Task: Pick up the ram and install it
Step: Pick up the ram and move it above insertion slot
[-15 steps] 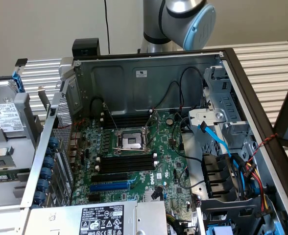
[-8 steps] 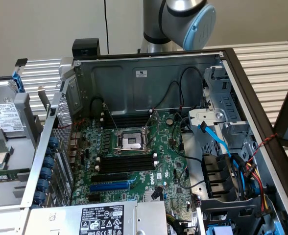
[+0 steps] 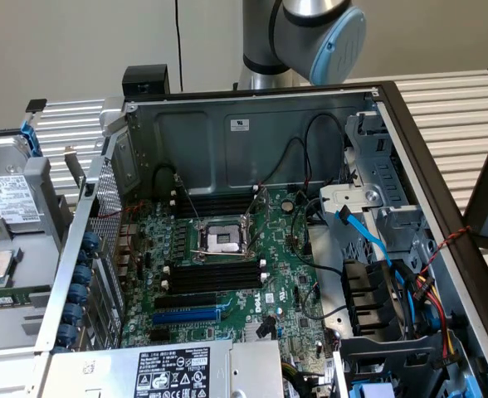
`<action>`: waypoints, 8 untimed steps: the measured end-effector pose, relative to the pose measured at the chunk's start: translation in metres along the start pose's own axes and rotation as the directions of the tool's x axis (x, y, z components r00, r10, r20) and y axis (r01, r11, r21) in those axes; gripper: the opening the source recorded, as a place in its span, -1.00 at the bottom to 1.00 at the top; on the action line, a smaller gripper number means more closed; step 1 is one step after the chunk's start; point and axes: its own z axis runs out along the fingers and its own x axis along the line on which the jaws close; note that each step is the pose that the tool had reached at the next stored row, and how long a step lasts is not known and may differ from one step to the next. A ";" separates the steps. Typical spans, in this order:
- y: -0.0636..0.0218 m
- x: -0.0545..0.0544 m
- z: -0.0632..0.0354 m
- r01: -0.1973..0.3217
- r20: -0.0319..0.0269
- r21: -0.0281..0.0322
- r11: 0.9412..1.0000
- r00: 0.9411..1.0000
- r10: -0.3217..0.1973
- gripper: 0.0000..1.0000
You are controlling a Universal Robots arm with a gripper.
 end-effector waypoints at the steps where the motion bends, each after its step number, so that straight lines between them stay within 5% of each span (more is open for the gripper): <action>1: 0.0000 0.000 -0.0044 0.000 0.000 0.000 1.000 1.000 0.000 -0.76; 8: -0.0001 0.000 -0.0352 0.000 0.000 0.000 1.000 1.000 0.000 -0.76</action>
